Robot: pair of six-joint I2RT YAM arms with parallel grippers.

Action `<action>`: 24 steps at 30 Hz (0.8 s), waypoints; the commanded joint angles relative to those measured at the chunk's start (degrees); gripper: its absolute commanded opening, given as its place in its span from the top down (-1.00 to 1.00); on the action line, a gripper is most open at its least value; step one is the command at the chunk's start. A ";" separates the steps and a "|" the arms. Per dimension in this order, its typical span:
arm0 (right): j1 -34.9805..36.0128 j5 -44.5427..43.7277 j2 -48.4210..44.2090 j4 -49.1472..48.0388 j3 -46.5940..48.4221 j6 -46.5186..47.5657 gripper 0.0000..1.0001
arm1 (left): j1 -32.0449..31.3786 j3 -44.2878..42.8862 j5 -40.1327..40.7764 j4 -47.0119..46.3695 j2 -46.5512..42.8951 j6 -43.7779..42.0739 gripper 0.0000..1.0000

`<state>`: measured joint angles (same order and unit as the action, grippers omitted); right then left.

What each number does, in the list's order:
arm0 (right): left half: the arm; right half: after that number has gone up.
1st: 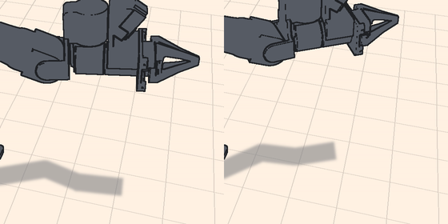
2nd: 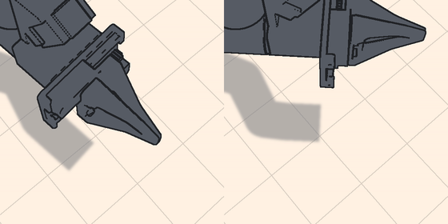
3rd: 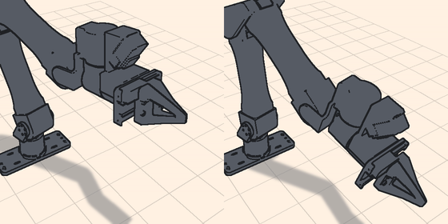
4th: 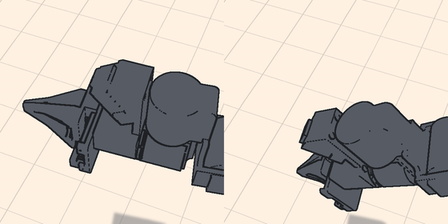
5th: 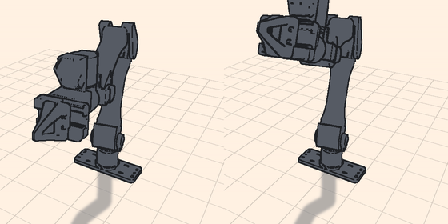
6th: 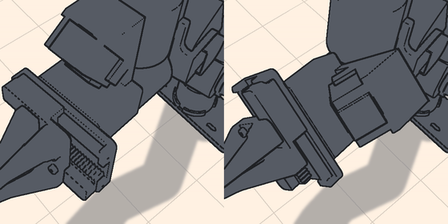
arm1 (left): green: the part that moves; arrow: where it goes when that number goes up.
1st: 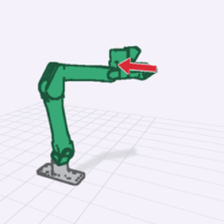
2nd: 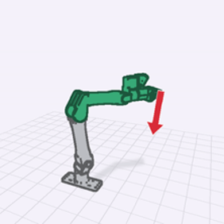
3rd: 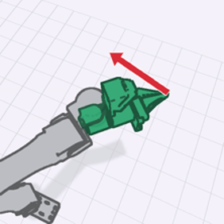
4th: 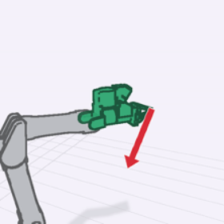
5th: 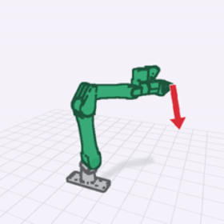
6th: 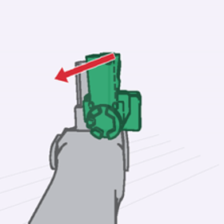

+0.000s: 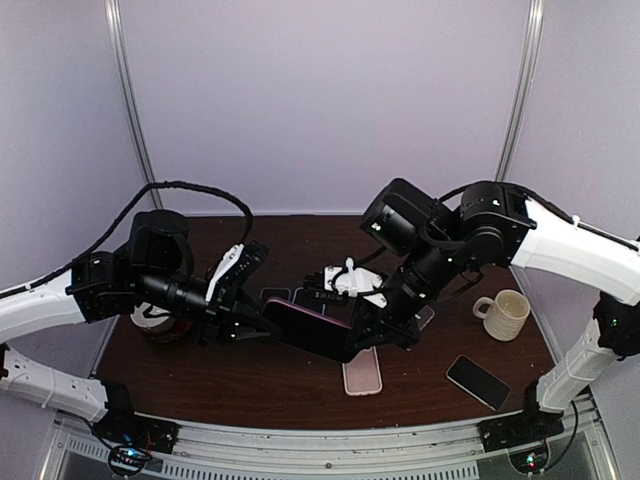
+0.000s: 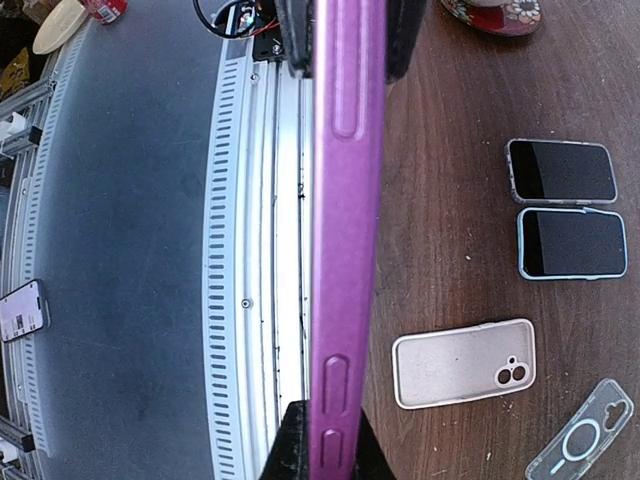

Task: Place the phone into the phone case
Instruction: Pass from the right arm to the left, then pass from the left arm to the right

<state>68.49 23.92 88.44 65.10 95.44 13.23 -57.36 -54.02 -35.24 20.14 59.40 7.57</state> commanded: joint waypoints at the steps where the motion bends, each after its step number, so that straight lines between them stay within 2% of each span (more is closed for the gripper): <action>1: 0.36 -0.26 -0.34 -2.07 2.61 1.18 1.00 | -1.07 -1.61 -0.60 -4.08 1.06 0.38 0.69; 3: 0.37 -0.60 -1.09 -3.58 1.94 0.86 0.99 | -1.12 -1.22 0.23 -4.98 0.78 0.58 1.00; 4: 0.39 -1.55 -1.72 -4.78 1.19 0.36 0.94 | -1.11 -0.85 1.24 -5.74 0.32 0.93 1.00; 6: 0.27 -4.60 -3.65 -7.74 -1.12 -0.82 0.59 | -1.12 0.50 4.68 -8.01 -1.16 1.75 1.00; 8: 0.23 -8.33 -6.60 -12.30 -5.15 -2.04 0.12 | -1.15 2.41 8.55 -11.15 -3.31 2.60 1.00; 11: -0.54 -12.76 -13.35 -25.96 -15.43 -5.33 -0.50 | -1.11 5.19 12.94 -17.36 -6.69 4.65 1.00; 13: -1.02 -14.00 -18.34 -38.37 -23.26 -8.99 -0.79 | -1.15 7.14 14.52 -23.12 -8.39 6.36 1.00; 15: -1.16 -14.41 -22.51 -53.71 -31.45 -12.94 -0.95 | -1.14 9.37 14.70 -29.74 -9.36 8.69 1.00; 17: -1.14 -14.30 -24.80 -69.47 -38.71 -19.21 -0.97 | -1.12 11.26 14.37 -36.29 -9.44 11.58 1.00; 19: -1.10 -14.83 -24.24 -80.51 -42.79 -23.09 -0.93 | -1.12 12.65 13.41 -43.15 -8.91 13.83 1.00; 22: -1.16 -12.64 -21.76 -87.82 -44.01 -25.60 -0.74 | -1.12 13.39 11.35 -47.87 -7.47 16.23 1.00; 24: -1.16 -8.71 -20.50 -89.47 -43.17 -25.80 -0.49 | -1.15 12.82 10.28 -47.75 -6.73 16.67 1.00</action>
<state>67.48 11.57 66.19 -5.78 51.83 -6.92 -58.59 -40.58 -22.90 -13.61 51.92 20.16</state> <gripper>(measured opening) 0.836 0.079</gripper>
